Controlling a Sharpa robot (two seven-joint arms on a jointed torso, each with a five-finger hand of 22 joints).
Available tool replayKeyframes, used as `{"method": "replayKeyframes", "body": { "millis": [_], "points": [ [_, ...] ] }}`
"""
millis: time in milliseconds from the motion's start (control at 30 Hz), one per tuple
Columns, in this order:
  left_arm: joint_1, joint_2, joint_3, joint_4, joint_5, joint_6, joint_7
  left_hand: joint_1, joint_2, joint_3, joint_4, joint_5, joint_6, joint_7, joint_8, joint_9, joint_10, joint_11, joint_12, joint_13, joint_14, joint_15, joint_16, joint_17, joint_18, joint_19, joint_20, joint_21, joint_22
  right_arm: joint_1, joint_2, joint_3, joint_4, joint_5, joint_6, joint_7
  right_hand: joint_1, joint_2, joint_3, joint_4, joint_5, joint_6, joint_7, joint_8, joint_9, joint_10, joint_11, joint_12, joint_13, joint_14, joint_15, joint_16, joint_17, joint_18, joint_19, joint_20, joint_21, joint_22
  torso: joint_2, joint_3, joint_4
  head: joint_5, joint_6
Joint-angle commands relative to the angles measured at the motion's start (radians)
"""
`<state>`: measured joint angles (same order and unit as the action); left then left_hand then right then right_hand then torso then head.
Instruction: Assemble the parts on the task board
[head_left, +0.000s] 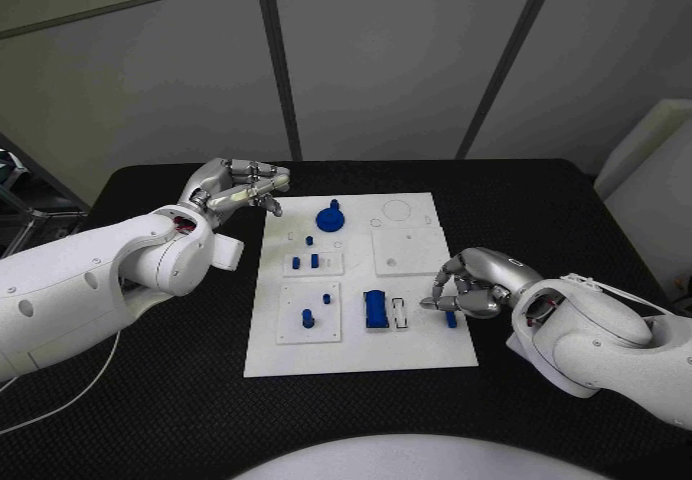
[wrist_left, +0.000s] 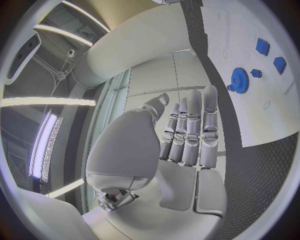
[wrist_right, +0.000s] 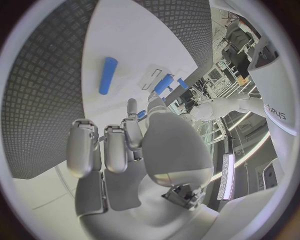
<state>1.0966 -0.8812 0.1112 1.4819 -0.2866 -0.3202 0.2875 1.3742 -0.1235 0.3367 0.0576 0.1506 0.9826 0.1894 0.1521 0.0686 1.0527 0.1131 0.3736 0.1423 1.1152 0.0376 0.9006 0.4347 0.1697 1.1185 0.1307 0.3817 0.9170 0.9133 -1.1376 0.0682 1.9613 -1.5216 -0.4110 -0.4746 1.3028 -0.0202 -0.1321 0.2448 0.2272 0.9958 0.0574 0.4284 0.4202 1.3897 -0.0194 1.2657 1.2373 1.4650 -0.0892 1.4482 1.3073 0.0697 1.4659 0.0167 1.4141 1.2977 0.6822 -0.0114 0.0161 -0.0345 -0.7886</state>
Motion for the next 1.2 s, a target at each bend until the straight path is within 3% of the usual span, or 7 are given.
{"method": "replayKeyframes", "body": {
  "millis": [33, 167, 300, 533, 733, 1200],
  "points": [
    [0.001, -0.001, 0.001, 0.003, 0.001, 0.01, 0.005, 0.005, 0.003, 0.002, -0.004, 0.002, -0.006, -0.002, -0.006, 0.001, -0.007, 0.0, -0.006, -0.001, -0.005, -0.001, -0.003, -0.002, 0.011, 0.0, 0.006, -0.005, -0.002, 0.001, -0.021, 0.0, 0.005, -0.007, 0.018, 0.007, 0.013, 0.006, -0.001, 0.007, 0.014, -0.005, 0.007, -0.023, -0.011, -0.005, 0.007, -0.008, -0.001, 0.064, 0.009, -0.005, 0.047, -0.012, -0.003, 0.01, -0.006, -0.002, 0.0, 0.0002, -0.0015, -0.009, 0.003],
    [0.001, 0.0, 0.001, 0.003, 0.001, 0.011, 0.005, 0.005, 0.003, 0.002, -0.004, 0.002, -0.006, -0.002, -0.006, 0.001, -0.007, 0.0, -0.006, -0.001, -0.005, -0.001, -0.003, -0.002, 0.011, 0.0, 0.006, -0.005, -0.002, 0.001, -0.044, 0.0, -0.004, -0.018, 0.049, -0.008, 0.024, 0.006, -0.006, 0.009, 0.035, 0.001, 0.012, -0.051, -0.024, -0.006, 0.011, -0.014, -0.005, 0.064, 0.012, -0.006, 0.047, -0.011, -0.003, 0.014, -0.008, -0.003, 0.0, -0.0001, 0.0008, -0.022, 0.003],
    [0.001, 0.0, 0.001, 0.002, 0.001, 0.012, 0.005, 0.005, 0.003, 0.002, -0.004, 0.002, -0.006, -0.002, -0.006, 0.001, -0.007, 0.0, -0.006, -0.001, -0.005, -0.001, -0.003, -0.002, 0.011, 0.0, 0.006, -0.005, -0.002, 0.0, -0.049, 0.0, -0.012, -0.029, 0.066, -0.024, 0.026, 0.003, -0.012, 0.014, 0.05, 0.007, 0.014, -0.067, -0.031, -0.007, 0.013, -0.017, -0.006, 0.064, 0.014, -0.008, 0.044, -0.011, -0.004, 0.016, -0.009, -0.005, 0.0, 0.0032, -0.0009, -0.029, 0.005],
    [0.001, 0.0, 0.0, 0.001, 0.001, 0.013, 0.006, 0.006, 0.004, 0.002, -0.004, 0.002, -0.007, -0.001, -0.006, 0.001, -0.008, 0.0, -0.005, -0.001, -0.006, 0.0, -0.003, -0.002, 0.011, -0.001, 0.006, -0.006, -0.002, 0.0, -0.054, 0.0, -0.013, -0.076, 0.084, -0.052, 0.012, -0.004, -0.028, 0.033, 0.071, 0.025, 0.013, -0.08, -0.036, -0.007, 0.012, -0.02, -0.006, 0.064, 0.014, -0.009, 0.044, -0.01, -0.004, 0.017, -0.011, -0.006, 0.0, -0.0013, 0.0018, -0.041, 0.008],
    [0.001, 0.0, 0.0, 0.001, 0.001, 0.014, 0.005, 0.006, 0.004, 0.002, -0.004, 0.002, -0.007, -0.001, -0.006, 0.001, -0.008, 0.0, -0.005, -0.001, -0.006, 0.0, -0.003, -0.002, 0.011, -0.001, 0.006, -0.006, -0.002, -0.001, -0.05, -0.001, -0.019, -0.099, 0.113, -0.072, 0.001, -0.012, -0.043, 0.042, 0.091, 0.037, 0.011, -0.088, -0.037, -0.008, 0.011, -0.025, -0.009, 0.063, 0.013, -0.012, 0.041, -0.01, -0.005, 0.017, -0.014, -0.01, 0.002, 0.0008, 0.0029, -0.043, 0.008],
    [0.0, 0.0, 0.0, 0.0, 0.001, 0.015, 0.005, 0.006, 0.004, 0.002, -0.004, 0.002, -0.007, -0.001, -0.006, 0.001, -0.008, 0.0, -0.005, -0.001, -0.006, 0.0, -0.003, -0.002, 0.011, -0.001, 0.006, -0.006, -0.002, -0.002, -0.018, -0.001, -0.046, -0.107, 0.179, -0.084, 0.007, -0.013, -0.053, 0.038, 0.105, 0.05, 0.007, -0.089, -0.035, -0.008, 0.008, -0.026, -0.008, 0.063, 0.012, -0.013, 0.041, -0.01, -0.005, 0.016, -0.015, -0.01, 0.002, 0.0001, 0.0027, -0.044, -0.001]
  ]
}}
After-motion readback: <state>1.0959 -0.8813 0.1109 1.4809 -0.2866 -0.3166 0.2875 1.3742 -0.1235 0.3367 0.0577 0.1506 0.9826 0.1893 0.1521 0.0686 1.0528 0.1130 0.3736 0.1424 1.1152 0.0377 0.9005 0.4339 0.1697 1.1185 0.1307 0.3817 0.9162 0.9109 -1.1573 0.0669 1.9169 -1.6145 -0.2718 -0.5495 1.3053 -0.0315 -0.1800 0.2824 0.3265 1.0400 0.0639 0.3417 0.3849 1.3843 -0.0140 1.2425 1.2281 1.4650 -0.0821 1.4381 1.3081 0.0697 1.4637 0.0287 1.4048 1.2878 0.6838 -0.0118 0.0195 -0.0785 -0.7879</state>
